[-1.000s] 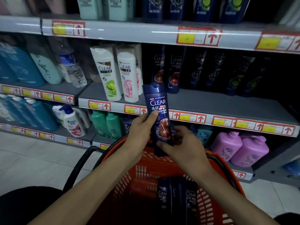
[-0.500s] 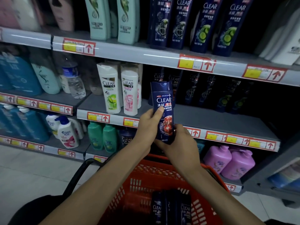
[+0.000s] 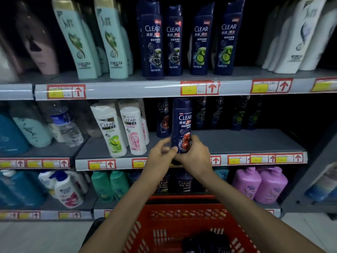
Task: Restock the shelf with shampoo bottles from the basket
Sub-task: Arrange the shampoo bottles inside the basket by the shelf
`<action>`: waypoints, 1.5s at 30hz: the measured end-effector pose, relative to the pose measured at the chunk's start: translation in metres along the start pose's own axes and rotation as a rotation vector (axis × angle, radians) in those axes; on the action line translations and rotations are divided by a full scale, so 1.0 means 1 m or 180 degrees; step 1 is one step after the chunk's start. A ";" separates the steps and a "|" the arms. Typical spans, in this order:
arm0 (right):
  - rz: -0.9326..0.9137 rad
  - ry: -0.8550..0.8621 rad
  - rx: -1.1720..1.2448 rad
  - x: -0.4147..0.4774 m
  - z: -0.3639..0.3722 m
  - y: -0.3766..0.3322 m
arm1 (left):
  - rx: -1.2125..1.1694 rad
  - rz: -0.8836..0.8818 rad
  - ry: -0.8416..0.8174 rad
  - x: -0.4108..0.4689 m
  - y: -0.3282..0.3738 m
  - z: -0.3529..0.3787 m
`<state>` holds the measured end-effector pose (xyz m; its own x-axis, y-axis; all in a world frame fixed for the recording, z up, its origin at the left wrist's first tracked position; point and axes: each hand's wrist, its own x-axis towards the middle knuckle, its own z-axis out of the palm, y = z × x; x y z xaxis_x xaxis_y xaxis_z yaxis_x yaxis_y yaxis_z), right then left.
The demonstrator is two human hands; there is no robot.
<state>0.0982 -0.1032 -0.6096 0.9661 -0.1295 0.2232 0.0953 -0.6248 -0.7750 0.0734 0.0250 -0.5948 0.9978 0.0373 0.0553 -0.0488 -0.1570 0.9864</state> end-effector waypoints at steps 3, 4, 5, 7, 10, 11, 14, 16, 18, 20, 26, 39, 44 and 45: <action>-0.0026 0.0076 -0.0010 0.015 0.012 0.000 | 0.0083 -0.0079 -0.0015 0.009 -0.005 -0.002; -0.0042 0.0109 -0.0005 0.019 0.016 0.000 | 0.0035 -0.0097 -0.0004 0.013 -0.007 -0.002; -0.0050 0.0147 0.0011 0.023 0.020 0.000 | -0.0016 -0.0099 0.0008 0.017 -0.008 -0.002; -0.0062 0.0219 0.0045 0.030 0.029 -0.001 | -0.0077 -0.0106 0.0064 0.024 -0.011 -0.001; -0.0080 0.0304 0.0034 0.042 0.043 -0.002 | -0.0111 -0.0128 0.0213 0.037 -0.018 0.000; -0.0078 0.0324 0.0020 0.046 0.048 -0.002 | -0.0103 -0.0141 0.0250 0.040 -0.019 0.000; -0.0068 0.0343 -0.0006 0.060 0.060 -0.002 | -0.0060 -0.0129 0.0303 0.050 -0.024 -0.003; -0.0075 0.0356 -0.0015 0.066 0.066 -0.001 | -0.0056 -0.0092 0.0307 0.057 -0.029 -0.004; -0.0084 0.0386 -0.0041 0.071 0.072 0.001 | -0.0027 -0.0037 0.0304 0.063 -0.035 -0.006; -0.0043 0.0398 -0.0054 0.073 0.077 0.002 | 0.0020 0.0006 0.0271 0.070 -0.042 -0.008; 0.0013 0.0369 -0.0111 0.075 0.084 0.005 | -0.0040 -0.0069 0.0165 0.076 -0.047 -0.010; 0.0217 -0.0447 -0.0535 0.047 0.018 0.014 | 0.0091 -0.0137 0.0223 0.043 -0.023 -0.017; 0.0056 -0.0675 -0.0720 0.023 -0.034 0.025 | 0.0565 0.0036 0.0132 0.016 -0.014 -0.019; 0.0012 -0.0727 -0.0800 0.017 -0.042 0.027 | 0.0731 0.0074 0.0125 0.008 -0.013 -0.018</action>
<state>0.1070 -0.1549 -0.6015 0.9978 0.0260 0.0604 0.0570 -0.7985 -0.5993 0.0814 0.0449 -0.6045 0.9937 0.0687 0.0882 -0.0558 -0.3785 0.9239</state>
